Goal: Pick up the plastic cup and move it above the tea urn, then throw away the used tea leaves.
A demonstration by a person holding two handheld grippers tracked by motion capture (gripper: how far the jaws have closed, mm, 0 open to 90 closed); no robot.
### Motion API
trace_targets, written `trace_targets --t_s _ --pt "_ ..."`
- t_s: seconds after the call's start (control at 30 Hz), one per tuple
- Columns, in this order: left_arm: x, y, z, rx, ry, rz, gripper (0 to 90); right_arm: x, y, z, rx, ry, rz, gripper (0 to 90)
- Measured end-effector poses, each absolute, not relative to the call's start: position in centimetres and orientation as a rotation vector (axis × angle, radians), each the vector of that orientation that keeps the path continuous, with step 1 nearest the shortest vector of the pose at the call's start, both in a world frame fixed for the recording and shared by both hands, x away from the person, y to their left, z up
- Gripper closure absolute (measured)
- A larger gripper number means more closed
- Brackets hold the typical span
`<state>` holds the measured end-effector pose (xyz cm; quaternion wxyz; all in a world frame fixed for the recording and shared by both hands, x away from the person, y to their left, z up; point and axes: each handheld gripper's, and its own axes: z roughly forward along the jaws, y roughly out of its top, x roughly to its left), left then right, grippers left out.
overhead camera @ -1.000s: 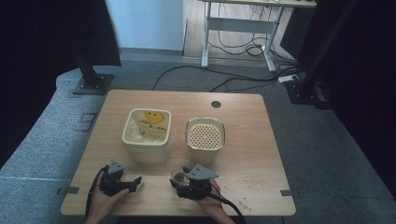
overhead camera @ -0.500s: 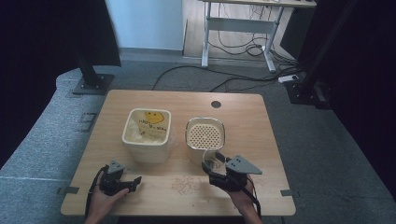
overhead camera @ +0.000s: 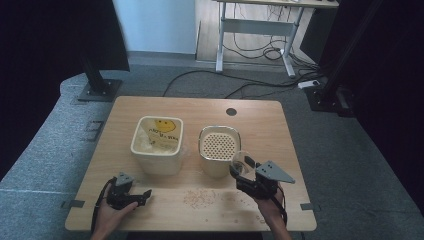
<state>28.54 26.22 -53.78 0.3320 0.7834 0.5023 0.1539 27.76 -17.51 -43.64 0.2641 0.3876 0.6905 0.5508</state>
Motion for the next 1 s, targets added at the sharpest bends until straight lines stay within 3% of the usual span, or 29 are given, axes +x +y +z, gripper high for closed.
trace_targets --t_s 0.6,1.0 --pt "28.6 26.1 -53.8 2.054 1.310 0.387 13.7 31.1 -20.8 -40.0 1.108 1.744 1.447 36.2" --pt "28.6 26.2 -53.8 2.049 1.305 0.381 13.9 32.6 -19.9 -39.5 1.079 1.764 1.303 36.2"
